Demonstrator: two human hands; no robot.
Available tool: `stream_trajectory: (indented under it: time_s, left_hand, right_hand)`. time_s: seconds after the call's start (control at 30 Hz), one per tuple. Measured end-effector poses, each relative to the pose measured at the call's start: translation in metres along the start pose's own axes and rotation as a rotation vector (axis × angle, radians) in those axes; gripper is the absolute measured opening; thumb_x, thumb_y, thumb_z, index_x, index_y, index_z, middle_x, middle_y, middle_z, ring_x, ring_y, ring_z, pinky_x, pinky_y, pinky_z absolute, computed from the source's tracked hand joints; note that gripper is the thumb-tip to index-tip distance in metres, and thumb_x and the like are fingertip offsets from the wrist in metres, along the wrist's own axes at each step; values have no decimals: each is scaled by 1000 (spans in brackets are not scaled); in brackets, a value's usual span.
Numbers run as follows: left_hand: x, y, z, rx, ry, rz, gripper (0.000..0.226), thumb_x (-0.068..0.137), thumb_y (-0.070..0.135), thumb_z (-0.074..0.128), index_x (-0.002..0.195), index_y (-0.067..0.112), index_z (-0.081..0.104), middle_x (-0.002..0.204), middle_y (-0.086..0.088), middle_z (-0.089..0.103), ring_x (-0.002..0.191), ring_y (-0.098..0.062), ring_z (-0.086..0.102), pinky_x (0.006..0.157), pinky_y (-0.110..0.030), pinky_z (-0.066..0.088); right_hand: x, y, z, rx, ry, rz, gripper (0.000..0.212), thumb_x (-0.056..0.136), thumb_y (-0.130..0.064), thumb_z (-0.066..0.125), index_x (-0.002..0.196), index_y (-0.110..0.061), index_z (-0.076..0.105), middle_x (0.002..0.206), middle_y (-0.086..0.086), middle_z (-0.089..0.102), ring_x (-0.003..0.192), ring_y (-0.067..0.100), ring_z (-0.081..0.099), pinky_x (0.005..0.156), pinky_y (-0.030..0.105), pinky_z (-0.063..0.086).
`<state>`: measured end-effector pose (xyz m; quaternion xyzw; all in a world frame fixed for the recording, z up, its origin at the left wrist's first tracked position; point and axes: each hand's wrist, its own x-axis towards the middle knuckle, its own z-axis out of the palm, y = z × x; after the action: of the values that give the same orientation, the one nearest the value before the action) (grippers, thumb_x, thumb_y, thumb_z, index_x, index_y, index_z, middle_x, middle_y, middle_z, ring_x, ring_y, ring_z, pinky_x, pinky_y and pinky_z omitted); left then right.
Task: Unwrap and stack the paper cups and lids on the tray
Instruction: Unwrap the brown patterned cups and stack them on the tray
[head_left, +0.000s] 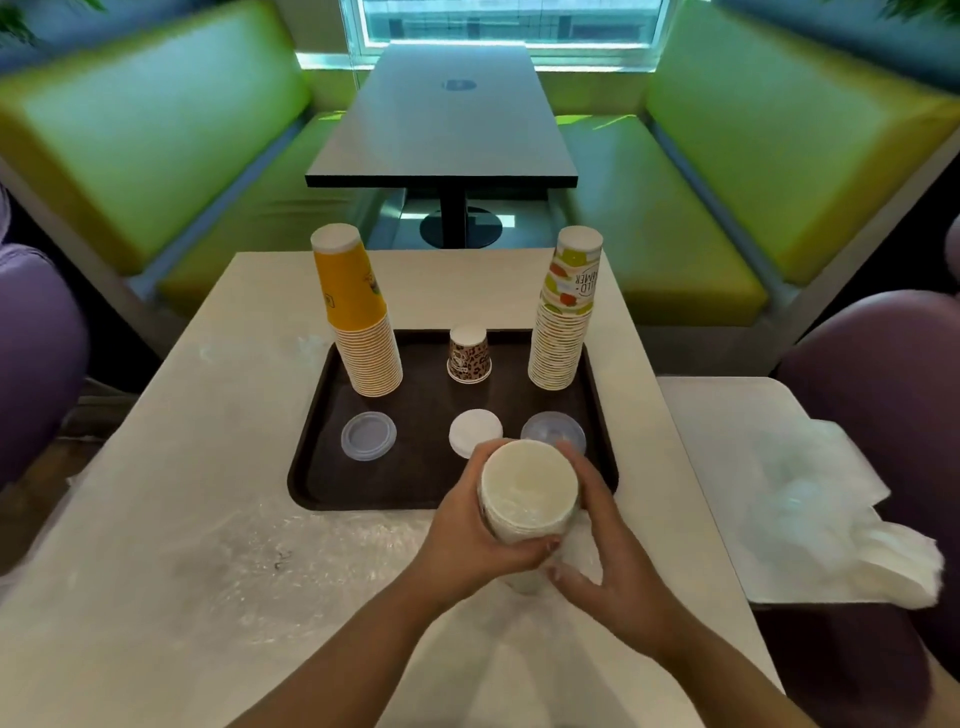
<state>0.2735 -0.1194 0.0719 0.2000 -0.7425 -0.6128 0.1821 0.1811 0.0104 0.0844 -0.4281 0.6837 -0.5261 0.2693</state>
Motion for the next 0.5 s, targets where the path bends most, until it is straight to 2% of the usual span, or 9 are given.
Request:
stream_trajectory:
  time_s: [0.07,0.2,0.3,0.37,0.5]
  left_hand:
    - [1,1,3,19,-12,12,78,58,14,89,121,27,45,112,29,57,112,2,54,85,-9,44]
    - [1,-2,13,4,-15,19,72,58,29,86,119,28,46,111,32,57,107,5,56,82,-7,43]
    - [1,-4,19,-10,6,2,72,50,41,80,114,34,47,108,41,55,103,13,54,80,-3,41]
    - [0,-9,23,0,21,-8,70,50,44,78,112,36,47,107,42,55,103,15,54,80,-2,40]
    - [-3,-24,26,1,40,-51,66,54,46,78,113,34,52,104,25,62,102,11,57,79,-5,43]
  right_hand:
    - [2,-6,1,-14,3,-24,88,70,-72,61,140,-53,11,145,-35,21,138,-5,23,109,13,27]
    - [13,-6,6,-94,116,-1,111,55,-49,82,144,-39,18,132,-50,25,129,-15,29,105,16,33]
    - [14,6,13,-73,245,44,111,46,-48,84,137,-45,21,121,-55,30,120,-20,34,100,8,32]
    - [11,16,18,-31,299,59,108,42,-52,81,134,-52,26,123,-51,33,120,-19,36,97,2,31]
    - [6,34,24,29,311,103,101,39,-45,82,129,-45,35,122,-37,48,118,-12,45,96,5,36]
